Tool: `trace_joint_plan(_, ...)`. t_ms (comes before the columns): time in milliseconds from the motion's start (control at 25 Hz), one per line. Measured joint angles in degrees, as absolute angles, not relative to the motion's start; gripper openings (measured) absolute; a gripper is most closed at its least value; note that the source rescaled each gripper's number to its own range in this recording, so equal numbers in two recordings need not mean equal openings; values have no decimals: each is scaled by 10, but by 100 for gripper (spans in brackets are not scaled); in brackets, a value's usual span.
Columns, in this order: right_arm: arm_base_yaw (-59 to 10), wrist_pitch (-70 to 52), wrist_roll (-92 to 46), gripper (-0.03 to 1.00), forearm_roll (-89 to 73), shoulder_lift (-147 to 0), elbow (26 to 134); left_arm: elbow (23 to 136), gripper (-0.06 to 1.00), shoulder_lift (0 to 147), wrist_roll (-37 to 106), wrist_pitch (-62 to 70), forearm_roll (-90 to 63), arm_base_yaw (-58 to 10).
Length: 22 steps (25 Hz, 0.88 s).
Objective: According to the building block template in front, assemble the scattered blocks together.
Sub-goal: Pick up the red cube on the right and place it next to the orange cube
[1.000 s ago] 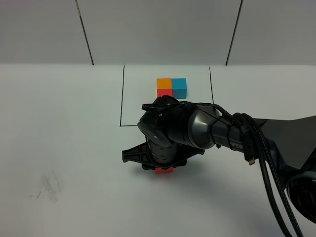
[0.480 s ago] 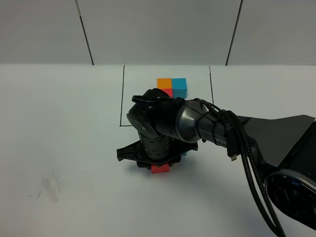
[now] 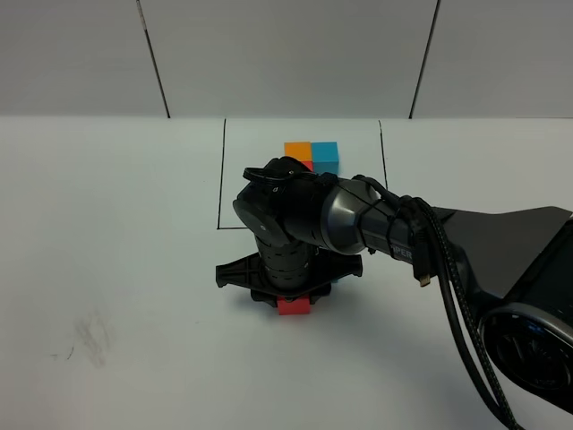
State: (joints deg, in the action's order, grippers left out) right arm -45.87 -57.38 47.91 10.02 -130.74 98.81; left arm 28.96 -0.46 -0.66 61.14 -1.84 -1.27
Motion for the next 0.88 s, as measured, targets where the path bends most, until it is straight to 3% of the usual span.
trace_joint_plan(880,-455,-571,459,23,90,-1308,988,290,65,-5,-6,611,-18,-13)
